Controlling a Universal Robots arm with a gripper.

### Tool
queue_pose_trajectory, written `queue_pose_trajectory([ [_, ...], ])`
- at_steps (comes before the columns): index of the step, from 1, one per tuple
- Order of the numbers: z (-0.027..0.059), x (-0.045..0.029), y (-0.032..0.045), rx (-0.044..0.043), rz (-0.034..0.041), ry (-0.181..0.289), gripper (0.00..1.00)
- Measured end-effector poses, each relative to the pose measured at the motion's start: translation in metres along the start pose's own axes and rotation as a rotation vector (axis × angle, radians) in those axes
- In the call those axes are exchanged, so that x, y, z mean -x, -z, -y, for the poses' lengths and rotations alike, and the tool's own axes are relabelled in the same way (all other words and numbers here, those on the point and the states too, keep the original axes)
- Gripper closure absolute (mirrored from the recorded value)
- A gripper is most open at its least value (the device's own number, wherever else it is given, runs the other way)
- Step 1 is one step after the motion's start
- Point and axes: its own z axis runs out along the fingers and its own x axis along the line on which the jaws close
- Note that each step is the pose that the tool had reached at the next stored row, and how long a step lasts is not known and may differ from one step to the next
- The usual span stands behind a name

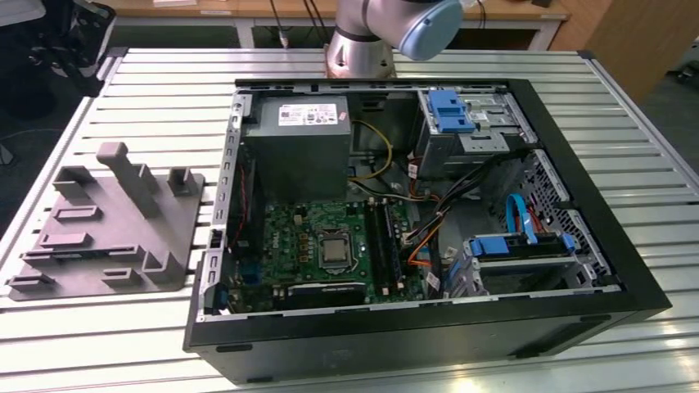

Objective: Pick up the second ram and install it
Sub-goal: 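Reach for the second ram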

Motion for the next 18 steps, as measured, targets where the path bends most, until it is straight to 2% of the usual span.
queue_pose_trajectory([
  [11, 0.0012, -0.0239, -0.0008, 0.0000, 0.0001, 0.000, 0.90],
  [18, 0.0056, -0.0311, -0.0040, 0.0000, -0.0005, 0.000, 0.90],
])
